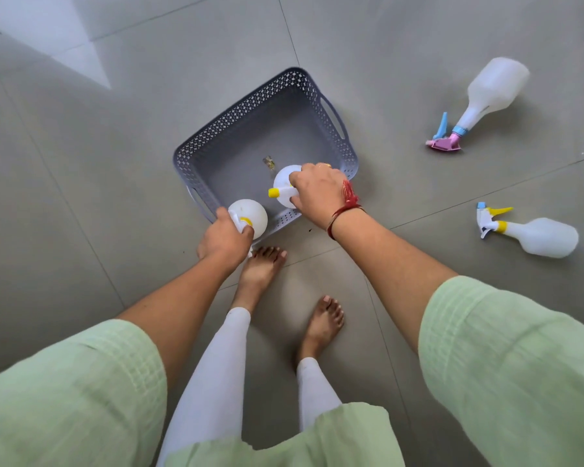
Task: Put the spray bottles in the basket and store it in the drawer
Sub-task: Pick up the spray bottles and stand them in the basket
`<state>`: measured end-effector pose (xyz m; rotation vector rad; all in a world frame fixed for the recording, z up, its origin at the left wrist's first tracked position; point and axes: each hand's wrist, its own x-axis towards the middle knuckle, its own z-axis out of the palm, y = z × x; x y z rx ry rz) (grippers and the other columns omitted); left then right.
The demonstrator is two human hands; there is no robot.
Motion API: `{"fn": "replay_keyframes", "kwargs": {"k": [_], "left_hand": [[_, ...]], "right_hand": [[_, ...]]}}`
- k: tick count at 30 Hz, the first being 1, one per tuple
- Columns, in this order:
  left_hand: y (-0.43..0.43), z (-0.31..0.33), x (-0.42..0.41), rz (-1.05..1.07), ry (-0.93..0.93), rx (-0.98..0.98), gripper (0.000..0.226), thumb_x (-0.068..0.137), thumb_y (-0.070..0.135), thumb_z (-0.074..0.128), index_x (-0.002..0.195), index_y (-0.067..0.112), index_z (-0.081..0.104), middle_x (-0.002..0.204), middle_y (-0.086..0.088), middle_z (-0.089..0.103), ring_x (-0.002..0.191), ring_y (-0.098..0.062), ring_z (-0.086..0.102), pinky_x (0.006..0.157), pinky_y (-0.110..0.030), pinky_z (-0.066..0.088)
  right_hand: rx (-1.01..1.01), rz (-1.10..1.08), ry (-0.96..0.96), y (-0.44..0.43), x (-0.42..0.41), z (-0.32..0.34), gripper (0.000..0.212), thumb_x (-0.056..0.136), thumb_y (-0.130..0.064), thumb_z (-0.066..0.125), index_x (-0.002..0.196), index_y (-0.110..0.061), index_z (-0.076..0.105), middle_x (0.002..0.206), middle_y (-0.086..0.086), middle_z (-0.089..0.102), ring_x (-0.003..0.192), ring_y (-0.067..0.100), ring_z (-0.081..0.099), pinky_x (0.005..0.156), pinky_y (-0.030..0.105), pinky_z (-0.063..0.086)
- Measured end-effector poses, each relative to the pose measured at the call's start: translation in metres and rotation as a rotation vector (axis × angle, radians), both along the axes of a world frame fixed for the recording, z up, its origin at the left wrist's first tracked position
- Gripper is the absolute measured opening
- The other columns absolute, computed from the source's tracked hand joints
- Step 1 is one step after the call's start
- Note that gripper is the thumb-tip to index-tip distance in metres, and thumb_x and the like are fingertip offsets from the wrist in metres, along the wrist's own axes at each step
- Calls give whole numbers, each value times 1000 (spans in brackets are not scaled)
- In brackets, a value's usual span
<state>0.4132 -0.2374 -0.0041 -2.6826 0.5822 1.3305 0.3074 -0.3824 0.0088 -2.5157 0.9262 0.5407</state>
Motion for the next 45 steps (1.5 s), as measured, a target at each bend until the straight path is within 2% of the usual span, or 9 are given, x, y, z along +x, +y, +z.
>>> {"fn": "replay_keyframes", "kwargs": {"k": [6, 14, 19, 23, 25, 28, 31, 40, 45], "left_hand": [[3, 3, 9, -9, 29, 34, 46, 88, 34, 50, 126, 10, 41, 120, -20, 60, 111, -40, 56, 85, -41, 45], [1, 6, 16, 19, 21, -58, 52, 90, 33, 49, 137, 16, 33, 125, -21, 58, 112, -42, 55, 89, -42, 45], [4, 7, 20, 71, 48, -183, 33, 93, 28, 32, 114, 20, 56, 112, -19, 64, 99, -38, 56, 80, -37, 43], [13, 10, 21, -254, 45, -27, 46, 88, 11, 44, 133, 15, 40, 144, -22, 35, 120, -44, 44, 95, -47, 41], [14, 10, 21, -430, -26, 53, 46, 89, 18, 53, 132, 14, 38, 155, -21, 17, 126, -43, 41, 94, -49, 42], [10, 7, 20, -671, -160, 89, 35, 93, 38, 47, 116, 11, 50, 133, -16, 51, 110, -34, 57, 82, -38, 40], [0, 5, 14, -793, -205, 98, 31, 96, 34, 38, 99, 13, 60, 102, -9, 69, 90, -30, 65, 70, -31, 30], [-11, 4, 0, -114, -87, 140, 52, 96, 46, 32, 109, 4, 60, 113, -21, 64, 105, -39, 59, 74, -34, 37], [-8, 2, 7, -20, -133, 121, 52, 94, 46, 34, 106, 4, 63, 112, -21, 64, 105, -40, 59, 74, -35, 36]], "right_hand": [[172, -254, 18, 8, -3, 7, 29, 91, -27, 52, 113, -9, 58, 109, 14, 66, 104, 35, 60, 80, 38, 46], [365, -493, 19, 20, 3, 0, 36, 87, -27, 56, 118, -10, 53, 109, 16, 66, 105, 37, 59, 77, 35, 45], [503, -786, -80, 26, 2, -5, 34, 86, -31, 60, 114, -12, 59, 110, 13, 67, 105, 32, 60, 82, 30, 45], [541, -837, -107, 30, 2, -5, 33, 85, -32, 62, 112, -12, 60, 111, 12, 67, 104, 30, 61, 82, 29, 45], [548, -828, -110, 31, 2, -6, 33, 85, -32, 63, 112, -12, 61, 111, 12, 68, 104, 30, 61, 85, 30, 46], [546, -830, -125, 29, 2, -7, 33, 85, -32, 63, 110, -12, 62, 109, 12, 68, 102, 30, 62, 85, 31, 47], [544, -842, -142, 26, 2, -6, 32, 84, -31, 64, 108, -11, 62, 106, 12, 69, 99, 30, 63, 82, 31, 47], [528, -766, -109, 21, 8, -4, 36, 85, -36, 62, 113, -12, 61, 109, 12, 68, 102, 31, 61, 87, 36, 51], [481, -709, -96, 20, 15, -11, 34, 86, -36, 61, 111, -12, 61, 114, 11, 66, 105, 32, 60, 84, 35, 47]]}}
